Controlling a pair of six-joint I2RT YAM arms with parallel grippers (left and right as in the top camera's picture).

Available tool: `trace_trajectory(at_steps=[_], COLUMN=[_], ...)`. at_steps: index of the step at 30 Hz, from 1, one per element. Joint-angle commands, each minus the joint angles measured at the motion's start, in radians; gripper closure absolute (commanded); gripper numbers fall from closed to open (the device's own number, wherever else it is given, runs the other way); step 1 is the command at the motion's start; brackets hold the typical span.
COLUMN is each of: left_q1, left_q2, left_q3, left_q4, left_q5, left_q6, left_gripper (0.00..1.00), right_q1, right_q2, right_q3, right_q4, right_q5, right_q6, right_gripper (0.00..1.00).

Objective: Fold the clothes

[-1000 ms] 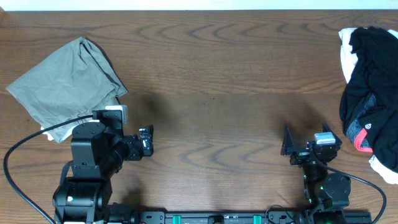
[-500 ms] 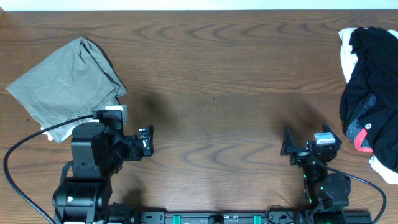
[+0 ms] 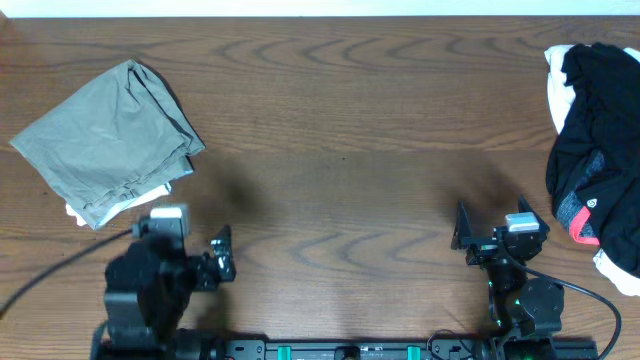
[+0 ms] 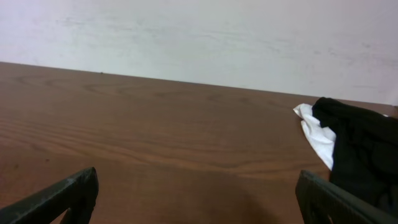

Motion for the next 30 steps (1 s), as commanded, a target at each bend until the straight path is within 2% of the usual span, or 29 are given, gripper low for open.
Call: trace_trajectory(at_steps=[1,10,22,26,30], left_q1=[-0.003,-0.036,-0.048,-0.048,-0.048], left_q2=[-0.099,-0.301,-0.357,-0.357,-0.357], left_q3=[-0.088,-0.353,-0.654,-0.671,-0.67], left_q4=[0.021,0.258,0.798,0.786,0.76], left_q5=[-0.057,-0.061,-0.087,-0.107,-0.11], left_q6=[0.01,0.011,0.092,0.133,0.121], left_gripper=[0.02,0.02,0.02,0.02,0.02], right_q1=[0.004,0.004,0.004,0.004,0.004], right_q2=[-0.006,-0.006,-0.006,-0.006,-0.006], right_q3=[-0.002,-0.002,-0.002,-0.002,-0.002], right_q4=[-0.004,-0.004,-0.004,-0.004,-0.004], right_q5=[-0.007,-0.007,-0.007,-0.007,-0.007], right_q6=[-0.014,-0.014,-0.014,-0.014,-0.014], right_gripper=[0.01,0.01,0.01,0.01,0.01])
